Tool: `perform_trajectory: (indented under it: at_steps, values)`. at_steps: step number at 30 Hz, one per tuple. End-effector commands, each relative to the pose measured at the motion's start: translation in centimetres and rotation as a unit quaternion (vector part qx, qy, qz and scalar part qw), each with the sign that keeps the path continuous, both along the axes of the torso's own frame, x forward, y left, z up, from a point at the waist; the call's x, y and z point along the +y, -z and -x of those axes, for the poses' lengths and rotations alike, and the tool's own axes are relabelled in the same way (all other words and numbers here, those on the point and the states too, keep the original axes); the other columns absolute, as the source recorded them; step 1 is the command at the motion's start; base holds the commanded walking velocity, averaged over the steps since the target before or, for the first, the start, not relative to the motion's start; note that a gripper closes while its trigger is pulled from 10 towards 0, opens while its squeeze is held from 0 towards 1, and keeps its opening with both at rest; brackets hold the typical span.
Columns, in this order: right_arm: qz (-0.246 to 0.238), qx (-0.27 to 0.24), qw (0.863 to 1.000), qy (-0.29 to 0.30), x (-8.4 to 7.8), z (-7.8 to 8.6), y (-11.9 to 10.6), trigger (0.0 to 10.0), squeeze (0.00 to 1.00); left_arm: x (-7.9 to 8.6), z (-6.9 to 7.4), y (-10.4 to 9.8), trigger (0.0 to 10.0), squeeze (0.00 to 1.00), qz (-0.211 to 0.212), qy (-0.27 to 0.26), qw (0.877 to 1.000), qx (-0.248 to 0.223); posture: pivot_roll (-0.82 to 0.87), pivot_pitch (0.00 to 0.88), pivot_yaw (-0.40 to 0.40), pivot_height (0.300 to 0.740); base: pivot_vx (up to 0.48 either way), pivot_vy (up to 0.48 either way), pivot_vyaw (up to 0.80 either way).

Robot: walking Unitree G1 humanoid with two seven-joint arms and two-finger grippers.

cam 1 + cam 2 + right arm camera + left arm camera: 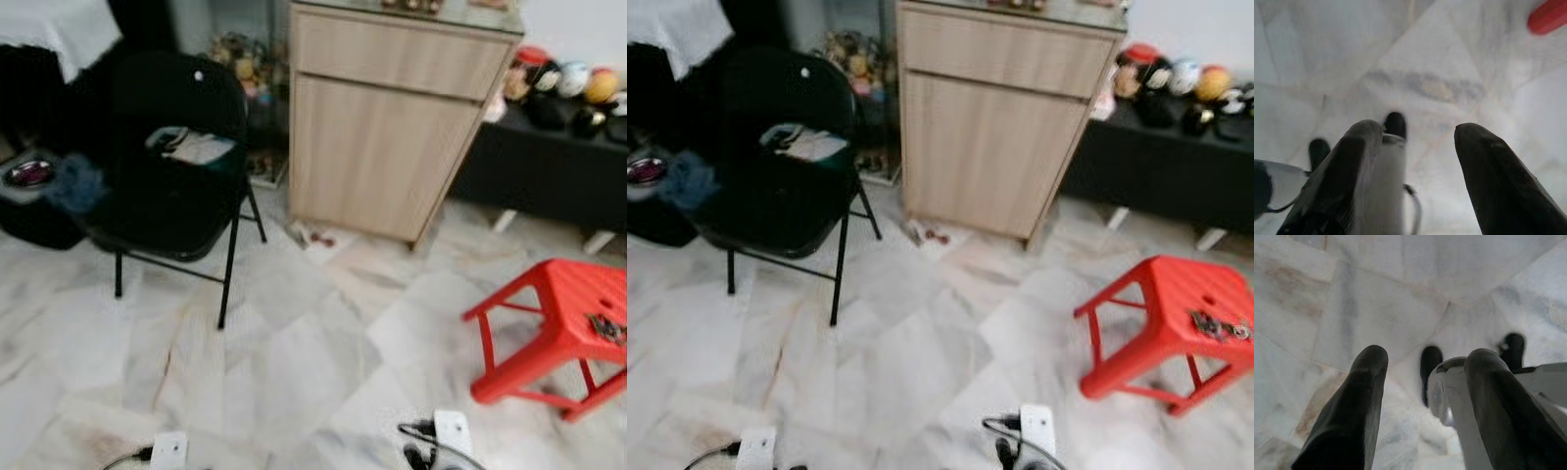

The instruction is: Hang keys on a hook

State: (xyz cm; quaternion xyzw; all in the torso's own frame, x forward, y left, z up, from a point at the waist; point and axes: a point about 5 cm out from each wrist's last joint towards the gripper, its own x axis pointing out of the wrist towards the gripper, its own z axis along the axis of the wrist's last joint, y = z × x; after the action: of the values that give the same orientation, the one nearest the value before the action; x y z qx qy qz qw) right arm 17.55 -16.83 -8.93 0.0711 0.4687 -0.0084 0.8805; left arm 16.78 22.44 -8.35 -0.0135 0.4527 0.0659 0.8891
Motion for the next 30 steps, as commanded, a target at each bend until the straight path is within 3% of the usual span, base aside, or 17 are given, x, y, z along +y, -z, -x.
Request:
perform_trajectory:
  at_steps: [1,30]
  values:
    - [0.003,0.000,1.000,0.013,-0.54,0.16,0.03,10.0,0.00,-0.38,0.63,0.37,10.0,0.00,0.008,-0.007,1.000,0.009,0.12,0.132,-0.026,0.740,0.000,0.000,0.00]
    - [0.007,0.007,1.000,0.012,-0.62,0.27,0.09,10.0,0.00,-0.73,0.72,0.47,10.0,0.00,0.011,0.005,1.000,0.010,0.13,0.092,-0.031,0.740,0.000,-0.298,0.00]
